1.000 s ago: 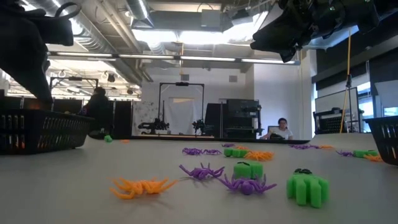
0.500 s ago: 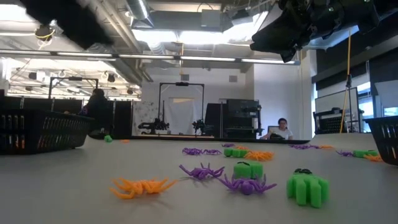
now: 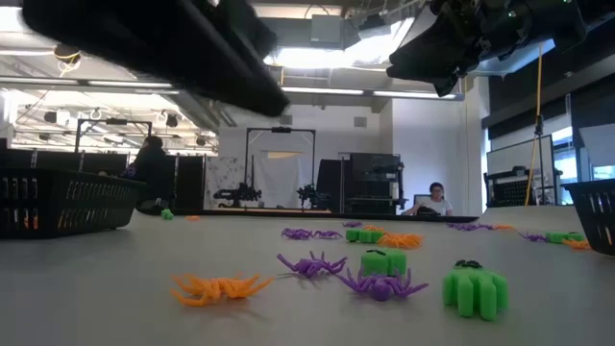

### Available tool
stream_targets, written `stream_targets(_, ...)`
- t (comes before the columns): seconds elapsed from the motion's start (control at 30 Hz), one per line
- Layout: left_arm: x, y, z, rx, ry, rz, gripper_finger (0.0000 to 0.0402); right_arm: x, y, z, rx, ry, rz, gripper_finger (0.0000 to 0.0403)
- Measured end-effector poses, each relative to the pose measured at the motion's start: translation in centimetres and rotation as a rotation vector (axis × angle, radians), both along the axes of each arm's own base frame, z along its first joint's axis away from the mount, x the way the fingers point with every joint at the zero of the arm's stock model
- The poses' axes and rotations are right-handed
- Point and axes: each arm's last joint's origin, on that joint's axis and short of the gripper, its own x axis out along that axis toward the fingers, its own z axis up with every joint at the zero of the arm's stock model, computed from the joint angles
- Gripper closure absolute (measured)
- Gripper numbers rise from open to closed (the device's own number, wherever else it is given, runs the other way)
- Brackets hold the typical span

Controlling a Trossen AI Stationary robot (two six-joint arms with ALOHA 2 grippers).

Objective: Sort Halloween decoration
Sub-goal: Put the orange spider toy into the top black basket

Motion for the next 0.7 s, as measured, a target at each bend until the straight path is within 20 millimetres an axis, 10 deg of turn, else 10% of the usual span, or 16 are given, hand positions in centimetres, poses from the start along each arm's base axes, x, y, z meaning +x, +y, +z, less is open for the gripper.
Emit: stream_targets(0.7, 1.8, -1.1, -5.2, 0.193, 0.274, -0.074, 0.0277, 0.0, 0.0, 0.0, 0.014, 0.000, -0.001, 0.0265)
